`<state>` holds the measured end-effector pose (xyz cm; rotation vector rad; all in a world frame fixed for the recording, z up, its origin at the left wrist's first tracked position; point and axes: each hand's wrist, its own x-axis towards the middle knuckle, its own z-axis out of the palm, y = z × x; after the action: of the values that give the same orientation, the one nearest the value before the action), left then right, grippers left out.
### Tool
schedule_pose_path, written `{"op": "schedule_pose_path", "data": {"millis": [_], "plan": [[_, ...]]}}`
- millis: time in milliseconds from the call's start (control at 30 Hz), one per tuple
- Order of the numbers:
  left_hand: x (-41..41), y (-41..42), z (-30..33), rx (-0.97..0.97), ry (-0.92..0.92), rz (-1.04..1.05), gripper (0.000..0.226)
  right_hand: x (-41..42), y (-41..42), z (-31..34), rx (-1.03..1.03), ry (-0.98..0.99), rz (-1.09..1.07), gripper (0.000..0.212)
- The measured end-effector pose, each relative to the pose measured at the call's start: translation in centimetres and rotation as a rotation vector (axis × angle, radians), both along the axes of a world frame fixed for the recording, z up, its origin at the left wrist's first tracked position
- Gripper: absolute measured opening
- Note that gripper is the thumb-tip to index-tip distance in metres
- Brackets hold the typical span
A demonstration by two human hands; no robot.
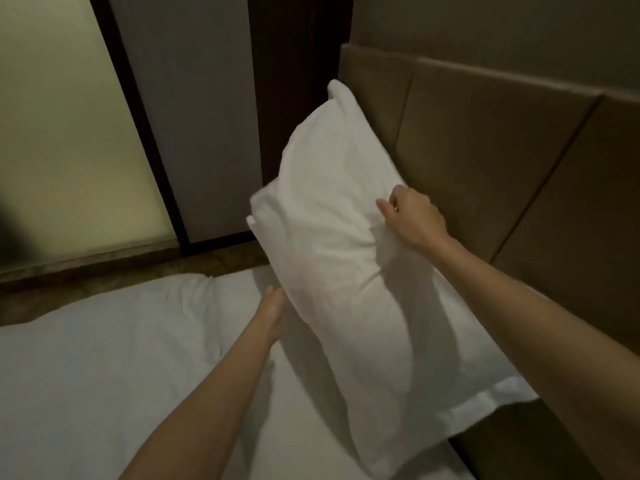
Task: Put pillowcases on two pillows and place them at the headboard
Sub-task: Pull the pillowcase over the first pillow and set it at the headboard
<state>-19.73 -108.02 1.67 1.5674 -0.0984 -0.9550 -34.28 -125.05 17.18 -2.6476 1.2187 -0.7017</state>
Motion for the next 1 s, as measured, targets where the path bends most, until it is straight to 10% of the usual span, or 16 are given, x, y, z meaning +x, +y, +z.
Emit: {"op": "schedule_pose_path", "data": {"millis": [567,733,1000], "plan": [[-1.7,2.3,-7.7,0.109,-0.045,-0.006,0.030,-3.4,1.3,-16.7,0.636,0.527,-0.181,0.117],[-2.0,3.5,-7.6,0.158,-0.139,0.094,0.024,-3.1,2.3,-15.4,0.136,0.358,-0.053,0.028],[-1.7,3.7,-4.5,0.195,-0.302,0.037,0.035,-6.9,-1.6,-9.8,0.002,0.064,-0.274,0.013]]}}
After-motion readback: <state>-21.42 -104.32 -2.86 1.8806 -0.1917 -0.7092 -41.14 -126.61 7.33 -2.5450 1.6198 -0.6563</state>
